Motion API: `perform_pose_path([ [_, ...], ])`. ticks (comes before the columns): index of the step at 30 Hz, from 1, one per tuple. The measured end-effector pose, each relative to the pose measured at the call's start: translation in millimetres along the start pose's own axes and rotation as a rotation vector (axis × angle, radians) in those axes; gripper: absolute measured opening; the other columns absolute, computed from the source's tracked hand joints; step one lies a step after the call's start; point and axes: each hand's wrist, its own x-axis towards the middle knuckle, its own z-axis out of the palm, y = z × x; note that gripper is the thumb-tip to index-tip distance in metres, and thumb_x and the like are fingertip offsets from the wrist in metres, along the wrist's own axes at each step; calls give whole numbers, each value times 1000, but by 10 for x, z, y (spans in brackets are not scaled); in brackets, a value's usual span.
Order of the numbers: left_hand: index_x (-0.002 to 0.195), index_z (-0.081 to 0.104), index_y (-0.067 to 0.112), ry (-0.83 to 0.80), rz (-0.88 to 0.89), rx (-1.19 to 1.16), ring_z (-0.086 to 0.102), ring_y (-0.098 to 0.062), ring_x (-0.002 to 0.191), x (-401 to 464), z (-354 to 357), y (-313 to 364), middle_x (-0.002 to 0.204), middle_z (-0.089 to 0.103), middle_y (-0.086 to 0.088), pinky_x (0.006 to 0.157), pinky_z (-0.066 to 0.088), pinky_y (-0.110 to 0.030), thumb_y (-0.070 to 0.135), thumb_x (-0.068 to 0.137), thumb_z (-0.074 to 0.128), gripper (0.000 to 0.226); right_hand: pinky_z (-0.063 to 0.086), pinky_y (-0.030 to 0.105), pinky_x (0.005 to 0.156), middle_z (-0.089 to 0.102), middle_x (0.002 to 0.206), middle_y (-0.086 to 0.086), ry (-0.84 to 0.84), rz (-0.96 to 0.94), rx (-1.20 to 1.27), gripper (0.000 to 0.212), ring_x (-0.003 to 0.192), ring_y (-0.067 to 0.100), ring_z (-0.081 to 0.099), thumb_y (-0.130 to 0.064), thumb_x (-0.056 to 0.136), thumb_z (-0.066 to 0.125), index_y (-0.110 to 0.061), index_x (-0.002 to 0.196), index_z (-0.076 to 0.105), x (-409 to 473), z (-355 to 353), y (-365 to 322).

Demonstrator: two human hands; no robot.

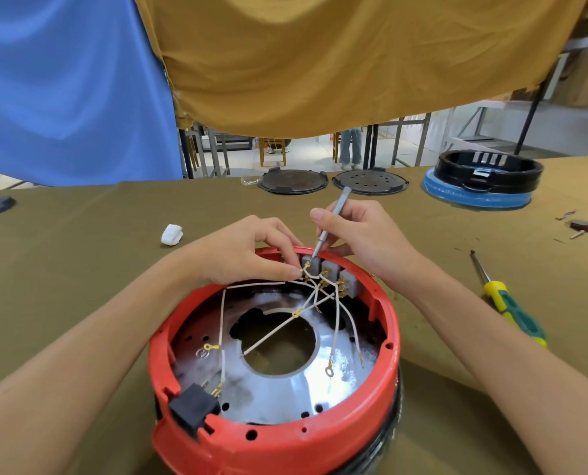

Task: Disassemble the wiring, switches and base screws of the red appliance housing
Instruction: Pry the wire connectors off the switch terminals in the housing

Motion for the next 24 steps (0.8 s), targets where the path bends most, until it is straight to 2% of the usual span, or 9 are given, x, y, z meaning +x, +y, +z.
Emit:
perform_pose_path([
  [3, 78, 77, 39, 10, -2, -17, 61, -2, 109, -8, 1, 12, 112, 62, 19, 109, 40, -40, 56, 70, 74, 18, 60, 38, 72, 69, 74, 6, 14, -136, -137, 26, 73, 22, 70, -27, 96, 65, -7, 80, 67, -36, 3, -37],
  [5, 77, 77, 38, 15, -5, -18, 61, -2, 108, -14, 0, 20, 113, 62, 15, 108, 41, -39, 52, 71, 76, 15, 56, 43, 75, 70, 74, 5, 7, -233, -246, 22, 73, 23, 68, -27, 96, 65, -13, 80, 69, -62, 7, -68],
  [9, 77, 76, 39, 21, -7, 3, 61, -1, 107, -19, -3, 22, 113, 61, 13, 104, 41, -32, 47, 74, 76, 9, 50, 35, 71, 69, 75, -2, -4, -318, -371, 19, 73, 15, 64, -30, 96, 65, -24, 79, 69, -74, -9, -94],
  [13, 81, 76, 39, 25, -7, 8, 61, -1, 106, -25, -3, 15, 108, 61, 20, 103, 41, -30, 54, 71, 75, 18, 42, 13, 58, 66, 72, -10, -29, -368, -407, 17, 67, 5, 62, -29, 97, 65, -30, 80, 66, -84, 0, -89],
  [15, 82, 76, 39, 28, -7, 5, 61, -1, 103, -20, -6, 14, 103, 61, 24, 101, 42, -31, 57, 69, 73, 23, 39, 11, 57, 64, 72, -12, -41, -373, -430, 15, 64, 3, 60, -30, 96, 65, -29, 82, 66, -88, 11, -84],
  [19, 81, 76, 40, 28, 4, 15, 61, 1, 103, -8, -4, 15, 103, 61, 24, 100, 42, -30, 55, 69, 74, 20, 42, 19, 55, 66, 71, -7, -38, -354, -403, 17, 63, 6, 60, -30, 96, 66, -24, 80, 68, -81, 21, -93],
  [22, 79, 77, 40, 29, 10, 4, 60, -1, 108, -13, -4, 26, 110, 63, 17, 107, 41, -36, 55, 69, 74, 19, 50, 42, 73, 68, 73, 8, -7, -283, -310, 21, 72, 24, 63, -29, 96, 66, -18, 78, 68, -48, 25, -82],
  [24, 78, 77, 39, 26, 8, 4, 60, 0, 108, -14, -5, 30, 110, 62, 17, 108, 40, -38, 53, 70, 75, 17, 53, 53, 78, 67, 77, 18, -1, -211, -218, 24, 77, 36, 64, -28, 96, 65, -11, 80, 68, -27, 27, -67],
])
